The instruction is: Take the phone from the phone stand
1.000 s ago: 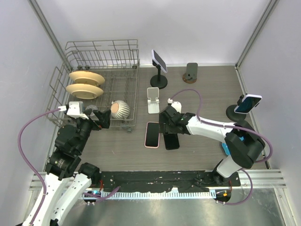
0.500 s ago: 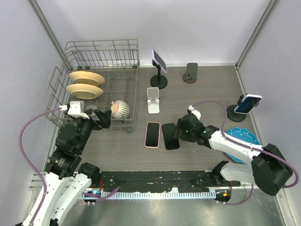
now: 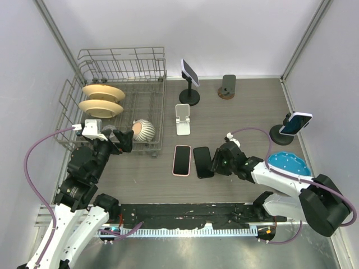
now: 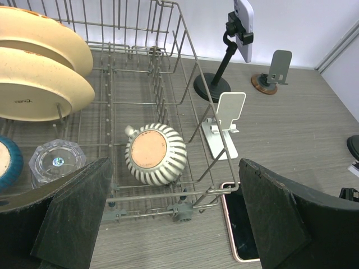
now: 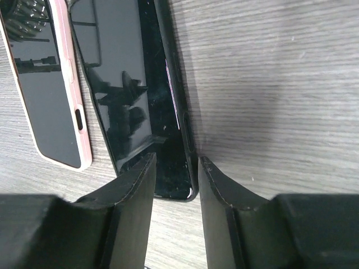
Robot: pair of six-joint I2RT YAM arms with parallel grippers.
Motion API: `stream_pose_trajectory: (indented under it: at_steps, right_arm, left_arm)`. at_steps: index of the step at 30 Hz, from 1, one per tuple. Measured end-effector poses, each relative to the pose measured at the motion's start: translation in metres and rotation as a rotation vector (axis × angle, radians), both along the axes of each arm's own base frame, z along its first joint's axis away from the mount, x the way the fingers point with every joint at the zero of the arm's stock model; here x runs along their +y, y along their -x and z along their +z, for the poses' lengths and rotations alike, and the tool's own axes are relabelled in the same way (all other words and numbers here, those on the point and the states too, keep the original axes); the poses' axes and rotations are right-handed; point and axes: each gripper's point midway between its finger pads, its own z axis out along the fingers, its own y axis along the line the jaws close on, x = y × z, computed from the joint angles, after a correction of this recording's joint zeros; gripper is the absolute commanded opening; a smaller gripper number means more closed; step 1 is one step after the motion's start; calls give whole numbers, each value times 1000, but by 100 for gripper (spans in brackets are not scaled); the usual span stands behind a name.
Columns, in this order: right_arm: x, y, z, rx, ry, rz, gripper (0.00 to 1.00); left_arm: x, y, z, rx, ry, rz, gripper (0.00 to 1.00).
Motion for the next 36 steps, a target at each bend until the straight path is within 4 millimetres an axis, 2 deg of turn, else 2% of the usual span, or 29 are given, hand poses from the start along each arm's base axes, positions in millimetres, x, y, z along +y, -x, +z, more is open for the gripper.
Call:
stream_pose_trajectory:
  at_steps: [7,12,18,21,24,36]
  right_arm:
    - [16,-4,-6,17,-51,36,32]
    - [19,-2,-6,19,-64,55,32]
    - [6,-7,-5,-3,-17,47,36]
    - [-8,-17,-5,-12,5,9,36]
    - [-13,-26,-2,-24,19,-4,36]
    - [22,-41,-5,-6,-75,110,36]
  left_arm:
    - [0,0,0,1,-1,0,100]
    - [0,0,0,1,-1,0,100]
    - [-1,0,0,2,0,-6,100]
    - [-1,0,0,2,0,-7,100]
    - [-1,0,0,2,0,-7,100]
    - [-1,0,0,2,0,-7,100]
